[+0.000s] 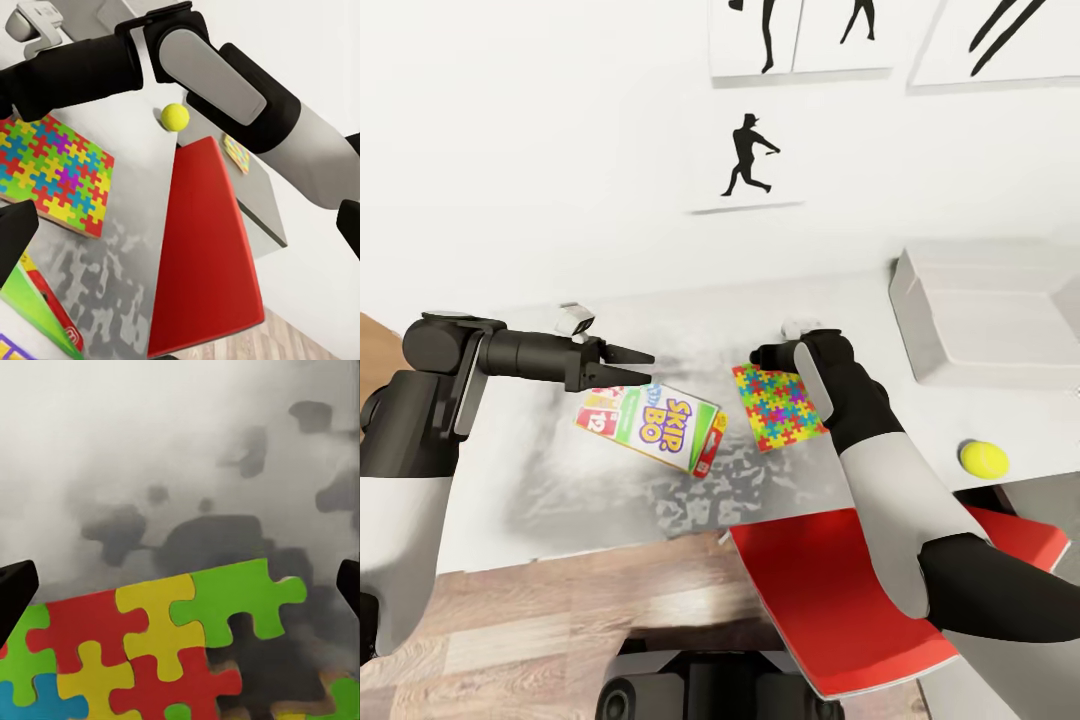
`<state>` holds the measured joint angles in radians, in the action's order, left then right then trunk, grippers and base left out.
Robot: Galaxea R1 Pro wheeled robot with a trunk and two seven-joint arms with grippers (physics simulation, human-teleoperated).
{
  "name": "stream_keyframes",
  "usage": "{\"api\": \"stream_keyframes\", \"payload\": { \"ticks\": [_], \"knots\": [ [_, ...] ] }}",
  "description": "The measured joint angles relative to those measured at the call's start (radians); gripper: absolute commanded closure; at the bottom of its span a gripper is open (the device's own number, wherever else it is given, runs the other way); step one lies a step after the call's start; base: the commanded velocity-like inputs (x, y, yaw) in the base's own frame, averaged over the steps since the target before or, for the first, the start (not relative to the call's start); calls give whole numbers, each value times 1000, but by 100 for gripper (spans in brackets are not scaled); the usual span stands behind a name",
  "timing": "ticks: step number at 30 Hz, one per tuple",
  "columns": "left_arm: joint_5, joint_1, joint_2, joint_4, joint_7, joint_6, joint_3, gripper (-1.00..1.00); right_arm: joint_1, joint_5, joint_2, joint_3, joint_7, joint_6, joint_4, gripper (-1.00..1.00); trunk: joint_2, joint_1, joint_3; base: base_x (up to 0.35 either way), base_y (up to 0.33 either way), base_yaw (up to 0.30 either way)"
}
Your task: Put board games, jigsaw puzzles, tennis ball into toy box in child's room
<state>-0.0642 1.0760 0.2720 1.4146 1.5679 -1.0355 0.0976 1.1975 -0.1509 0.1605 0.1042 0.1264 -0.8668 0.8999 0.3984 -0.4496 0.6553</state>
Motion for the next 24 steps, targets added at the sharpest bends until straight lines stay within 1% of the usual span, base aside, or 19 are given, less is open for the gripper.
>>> {"api": "stream_keyframes", "payload": {
  "ticks": [6, 15, 18, 24],
  "knots": [
    [0, 0, 0, 0, 0, 0, 0, -100, 0, 0, -1, 0, 0, 0, 0, -100, 0, 0, 0, -43, -7, 0],
    [-1, 0, 0, 0, 0, 0, 1, -100, 0, 1, -1, 0, 0, -1, 0, -100, 0, 0, 0, -109, 0, 0],
    [1, 0, 0, 0, 0, 0, 3, -100, 0, 0, -1, 0, 0, -1, 0, -100, 0, 0, 0, -188, 0, 0],
    [1, 0, 0, 0, 0, 0, 2, -100, 0, 1, -1, 0, 0, -1, 0, -100, 0, 0, 0, -85, 7, 0]
  ]
}}
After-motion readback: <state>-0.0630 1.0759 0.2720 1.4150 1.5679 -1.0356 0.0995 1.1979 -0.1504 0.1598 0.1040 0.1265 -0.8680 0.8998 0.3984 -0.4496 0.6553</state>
